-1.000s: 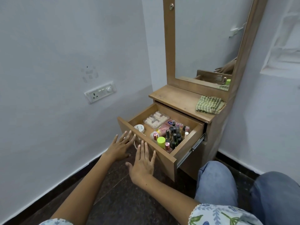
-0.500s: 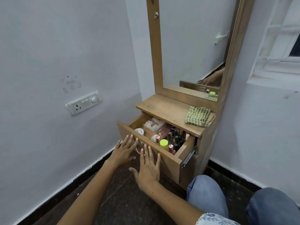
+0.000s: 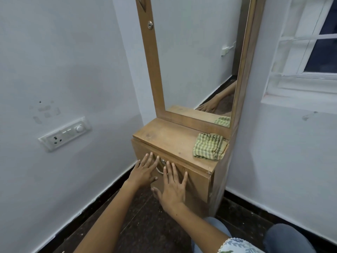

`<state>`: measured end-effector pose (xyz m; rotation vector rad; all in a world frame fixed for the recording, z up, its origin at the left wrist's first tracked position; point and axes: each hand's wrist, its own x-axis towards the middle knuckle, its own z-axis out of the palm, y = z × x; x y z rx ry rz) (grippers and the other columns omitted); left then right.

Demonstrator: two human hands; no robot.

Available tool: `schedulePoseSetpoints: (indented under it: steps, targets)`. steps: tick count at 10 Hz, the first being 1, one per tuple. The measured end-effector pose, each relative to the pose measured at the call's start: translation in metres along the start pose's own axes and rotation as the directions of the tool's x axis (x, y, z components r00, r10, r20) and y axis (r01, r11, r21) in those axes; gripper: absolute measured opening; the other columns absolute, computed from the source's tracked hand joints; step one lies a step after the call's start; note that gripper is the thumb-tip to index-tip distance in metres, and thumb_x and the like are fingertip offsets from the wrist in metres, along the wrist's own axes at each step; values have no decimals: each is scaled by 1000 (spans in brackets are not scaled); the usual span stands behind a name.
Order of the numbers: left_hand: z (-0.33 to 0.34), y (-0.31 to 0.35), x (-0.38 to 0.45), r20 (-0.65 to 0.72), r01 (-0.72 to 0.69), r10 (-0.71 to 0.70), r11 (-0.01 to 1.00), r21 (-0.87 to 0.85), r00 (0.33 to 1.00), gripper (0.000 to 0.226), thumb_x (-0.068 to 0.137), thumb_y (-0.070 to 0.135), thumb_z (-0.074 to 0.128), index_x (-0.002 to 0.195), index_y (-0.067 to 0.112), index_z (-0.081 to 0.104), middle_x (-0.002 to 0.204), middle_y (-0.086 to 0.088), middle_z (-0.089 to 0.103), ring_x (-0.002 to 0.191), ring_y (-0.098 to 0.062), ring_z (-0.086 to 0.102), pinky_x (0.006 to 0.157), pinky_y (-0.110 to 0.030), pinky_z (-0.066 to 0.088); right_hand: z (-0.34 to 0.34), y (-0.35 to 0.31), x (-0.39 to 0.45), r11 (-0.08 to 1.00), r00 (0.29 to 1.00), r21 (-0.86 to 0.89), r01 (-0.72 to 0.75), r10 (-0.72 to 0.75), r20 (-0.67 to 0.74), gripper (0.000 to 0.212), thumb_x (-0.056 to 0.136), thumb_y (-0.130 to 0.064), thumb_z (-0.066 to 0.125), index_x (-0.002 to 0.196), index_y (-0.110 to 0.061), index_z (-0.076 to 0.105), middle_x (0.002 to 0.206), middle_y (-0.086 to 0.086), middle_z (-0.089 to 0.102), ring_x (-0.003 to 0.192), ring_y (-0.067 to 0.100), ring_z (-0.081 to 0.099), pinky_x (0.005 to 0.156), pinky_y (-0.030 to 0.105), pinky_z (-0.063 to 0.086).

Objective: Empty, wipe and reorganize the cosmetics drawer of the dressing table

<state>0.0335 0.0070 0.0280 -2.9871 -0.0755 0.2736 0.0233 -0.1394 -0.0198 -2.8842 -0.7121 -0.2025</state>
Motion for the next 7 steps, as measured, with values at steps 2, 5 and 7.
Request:
schedulePoseSetpoints:
  steps: [2, 5, 7]
  targets:
    - [1, 8, 30, -9, -7, 7, 999, -31, 1000, 80, 97, 49, 37, 149, 19, -15, 157, -10, -18, 146, -25, -15, 118, -41, 4, -2, 21, 21, 1000, 1000, -5, 6, -5, 27, 86, 86, -69, 7, 149, -15, -15, 153, 0, -33, 135, 17, -41, 100, 58, -31]
    - [23, 10, 13, -168, 36, -57, 991, -125, 984, 81, 96, 46, 41, 147, 22, -17, 158, -5, -13, 147, -24, -6, 118, -40, 10, 3, 24, 14, 997, 997, 76, -9, 3, 77, 84, 84, -68, 12, 145, -12, 29, 158, 9, 18, 147, 24, -4, 112, 61, 1]
    - [36, 20, -29, -452, 57, -113, 989, -137, 885, 93, 72, 45, 76, 145, 15, 26, 148, -15, 37, 132, -31, 44, 96, -47, 46, -5, 33, -18, 988, 984, 72, 140, -131, -120, 79, 94, -65, 15, 145, -9, 38, 157, 12, 19, 146, 27, 16, 111, 52, 15]
